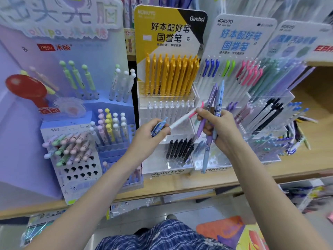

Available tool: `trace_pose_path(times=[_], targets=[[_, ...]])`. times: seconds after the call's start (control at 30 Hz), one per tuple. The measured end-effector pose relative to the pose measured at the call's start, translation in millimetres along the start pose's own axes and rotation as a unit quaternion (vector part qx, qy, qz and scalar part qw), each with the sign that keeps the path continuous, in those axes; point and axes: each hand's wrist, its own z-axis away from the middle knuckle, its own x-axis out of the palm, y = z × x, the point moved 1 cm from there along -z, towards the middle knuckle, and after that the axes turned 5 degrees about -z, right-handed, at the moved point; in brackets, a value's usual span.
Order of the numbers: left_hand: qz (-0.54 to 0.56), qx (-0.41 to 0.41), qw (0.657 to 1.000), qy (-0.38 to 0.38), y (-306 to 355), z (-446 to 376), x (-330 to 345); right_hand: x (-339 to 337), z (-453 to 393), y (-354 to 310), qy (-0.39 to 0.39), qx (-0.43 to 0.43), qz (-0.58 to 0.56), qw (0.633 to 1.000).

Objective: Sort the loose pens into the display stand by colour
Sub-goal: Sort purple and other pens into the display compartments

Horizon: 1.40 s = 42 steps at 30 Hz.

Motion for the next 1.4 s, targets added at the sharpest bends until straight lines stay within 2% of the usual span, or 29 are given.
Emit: trace_pose_path(times=[0.13, 0.23, 0.3, 0.37, 0.43, 0.5, 0.67, 0.83, 0.97, 1.07, 1.2, 1.4], targets=[[-0.058, 0.055, 0.997, -0.005, 25, -26, 18, -15, -6, -29, 0.052, -0.063, 0.099, 0.992], [-0.135, 0.125, 0.983, 0.017, 45, -49, 25, -36, -16, -64, 0.139, -0.137, 0.126, 0.973], [-0.176, 0.146, 0.973, 0.02, 58, -66, 28, -53, -23, -91, 0.221, -0.211, 0.209, 0.929], [-0.239, 0.165, 0.957, 0.015, 67, -82, 34, -69, -30, -110, 0.271, -0.258, 0.34, 0.863], [-0.294, 0.179, 0.939, 0.005, 73, -95, 42, -82, -38, -116, 0.285, -0.282, 0.429, 0.81], [-0.322, 0.173, 0.931, -0.01, 76, -104, 50, -93, -48, -114, 0.291, -0.291, 0.459, 0.788], [-0.361, 0.135, 0.922, -0.038, 75, -120, 65, -109, -62, -101, 0.29, -0.296, 0.471, 0.779], [-0.376, 0.115, 0.919, -0.036, 70, -126, 73, -113, -71, -94, 0.272, -0.294, 0.451, 0.798], [-0.39, 0.113, 0.913, -0.032, 74, -130, 72, -101, -66, -105, 0.245, -0.317, 0.385, 0.832], [-0.394, 0.11, 0.912, -0.032, 76, -131, 72, -83, -70, -110, 0.225, -0.342, 0.387, 0.826], [-0.39, 0.104, 0.915, -0.029, 77, -131, 72, -68, -94, -96, 0.208, -0.334, 0.434, 0.81], [-0.378, 0.101, 0.92, -0.022, 76, -132, 72, -63, -112, -80, 0.245, -0.293, 0.447, 0.809]])
